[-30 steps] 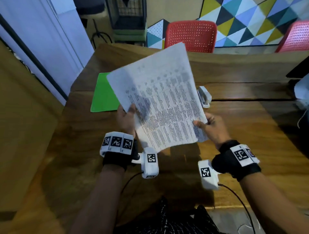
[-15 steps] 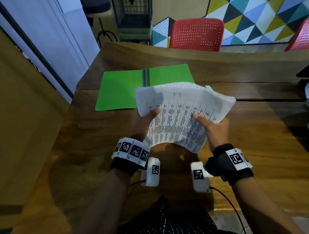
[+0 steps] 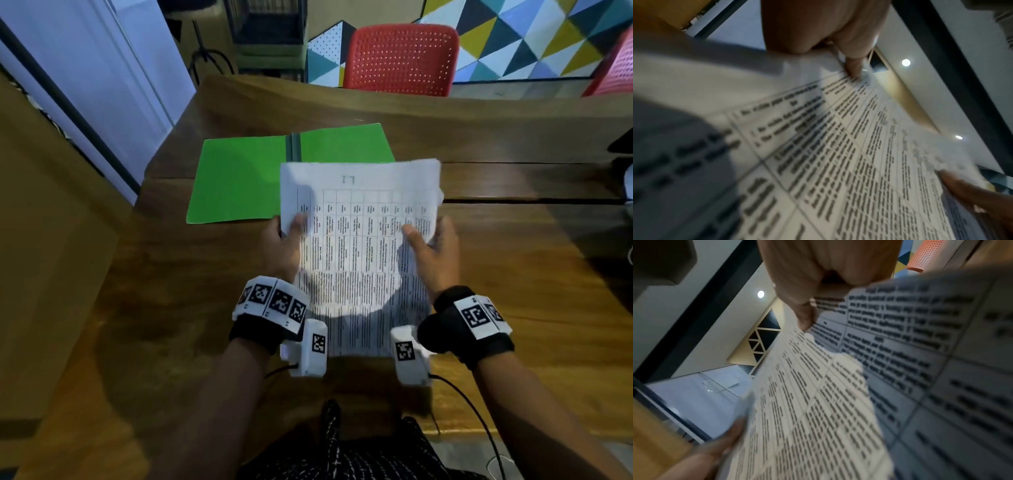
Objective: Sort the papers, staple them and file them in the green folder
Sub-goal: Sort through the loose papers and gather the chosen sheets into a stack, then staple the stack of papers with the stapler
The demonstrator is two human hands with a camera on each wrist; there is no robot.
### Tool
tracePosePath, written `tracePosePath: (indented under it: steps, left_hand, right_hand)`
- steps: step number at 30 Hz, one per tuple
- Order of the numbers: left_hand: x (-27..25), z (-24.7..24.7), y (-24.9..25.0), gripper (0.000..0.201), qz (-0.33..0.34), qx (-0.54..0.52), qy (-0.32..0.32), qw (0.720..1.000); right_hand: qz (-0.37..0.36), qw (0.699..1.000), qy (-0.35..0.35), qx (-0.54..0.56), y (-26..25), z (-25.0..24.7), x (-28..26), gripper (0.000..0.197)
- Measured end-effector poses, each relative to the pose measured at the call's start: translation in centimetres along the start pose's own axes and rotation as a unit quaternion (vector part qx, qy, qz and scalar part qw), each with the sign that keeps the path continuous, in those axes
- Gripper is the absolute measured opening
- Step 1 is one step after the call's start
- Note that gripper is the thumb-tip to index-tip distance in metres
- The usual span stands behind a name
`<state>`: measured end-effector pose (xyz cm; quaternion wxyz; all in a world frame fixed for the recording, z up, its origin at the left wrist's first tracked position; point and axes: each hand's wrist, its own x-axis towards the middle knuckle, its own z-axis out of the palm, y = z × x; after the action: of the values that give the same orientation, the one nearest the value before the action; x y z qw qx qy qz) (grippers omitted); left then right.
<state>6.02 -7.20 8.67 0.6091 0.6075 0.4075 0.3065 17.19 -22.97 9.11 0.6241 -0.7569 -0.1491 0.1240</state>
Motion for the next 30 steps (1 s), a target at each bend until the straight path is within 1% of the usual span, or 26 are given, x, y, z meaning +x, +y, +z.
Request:
tracePosePath:
  steps: [2, 3, 5, 6, 8, 10, 12, 14, 15, 17, 18, 19, 21, 23, 25, 26, 28, 29, 30]
  left_hand:
    - [0.6, 0.4, -1.5, 0.013, -0.024, 0.064, 0.014, 0.998]
    - [0.8, 0.6, -2.3, 0.018, -0.04, 0.101, 0.015, 0.994]
    - [1.0, 0.9, -3.8, 0.03, -0.083, 0.157, 0.022, 0.984]
    - [1.1, 1.1, -4.5, 0.032, -0.1, 0.17, 0.024, 0.98]
    - [1.4, 1.2, -5.9, 0.031, -0.123, 0.195, 0.028, 0.973]
    - [1.7, 1.3, -6.6, 0.028, -0.142, 0.22, 0.019, 0.965]
    - [2.2, 1.2, -7.0, 0.027, -0.159, 0.229, 0.007, 0.96]
    - [2.7, 1.0, -7.4, 0.028, -0.176, 0.246, 0.004, 0.953]
    - [2.9, 0.9, -7.6, 0.029, -0.186, 0.263, 0.004, 0.947]
    - [3.2, 0.6, -8.0, 0.028, -0.212, 0.299, -0.002, 0.93]
    - [3.2, 0.6, -8.1, 0.029, -0.22, 0.317, -0.007, 0.922]
    - [3.2, 0.6, -8.0, 0.03, -0.225, 0.337, -0.015, 0.914]
    - [3.3, 0.7, -7.9, 0.032, -0.227, 0.363, -0.023, 0.903]
    - [3.3, 1.0, -7.8, 0.031, -0.229, 0.381, -0.018, 0.895]
    - [3.1, 1.5, -7.7, 0.032, -0.217, 0.391, 0.011, 0.895]
    - [3.0, 1.8, -7.8, 0.035, -0.201, 0.397, 0.032, 0.895]
    - [3.0, 2.5, -7.7, 0.042, -0.148, 0.42, 0.067, 0.893]
    - [3.2, 3.0, -7.4, 0.042, -0.12, 0.429, 0.063, 0.893]
    - [3.5, 3.8, -7.1, 0.04, -0.092, 0.431, 0.041, 0.897]
  right_hand:
    - [0.033, 0.998, -0.007, -0.046, 0.9, 0.2, 1.0, 0.037]
    - [0.045, 0.995, -0.012, -0.085, 1.5, 0.3, 1.4, 0.039]
    - [0.064, 0.983, -0.023, -0.173, 2.8, 0.8, 1.8, 0.041]
    - [0.072, 0.975, -0.027, -0.208, 3.5, 1.1, 2.0, 0.043]
    - [0.093, 0.96, -0.036, -0.261, 4.9, 1.6, 2.5, 0.045]
    - [0.119, 0.946, -0.046, -0.297, 6.2, 2.0, 3.0, 0.04]
    - [0.143, 0.926, -0.076, -0.342, 7.2, 2.3, 3.4, 0.036]
    - [0.171, 0.897, -0.118, -0.39, 7.7, 2.5, 3.5, 0.041]
    - [0.177, 0.888, -0.132, -0.403, 7.9, 2.6, 3.4, 0.049]
    - [0.155, 0.875, -0.153, -0.432, 8.2, 3.0, 3.0, 0.068]
    - [0.129, 0.864, -0.164, -0.458, 8.3, 3.1, 2.6, 0.073]
    - [0.105, 0.849, -0.18, -0.487, 8.5, 3.2, 2.4, 0.073]
    - [0.071, 0.819, -0.207, -0.531, 8.9, 3.1, 2.1, 0.066]
    - [0.061, 0.805, -0.218, -0.548, 9.0, 3.1, 2.1, 0.061]
    - [0.068, 0.798, -0.225, -0.555, 8.5, 3.2, 2.4, 0.052]
    - [0.073, 0.797, -0.23, -0.554, 8.1, 3.2, 2.8, 0.045]
    - [0.076, 0.806, -0.227, -0.542, 7.2, 3.1, 4.0, 0.035]
    - [0.079, 0.815, -0.217, -0.531, 6.9, 2.8, 4.8, 0.033]
    - [0.081, 0.826, -0.204, -0.52, 6.5, 2.5, 5.7, 0.034]
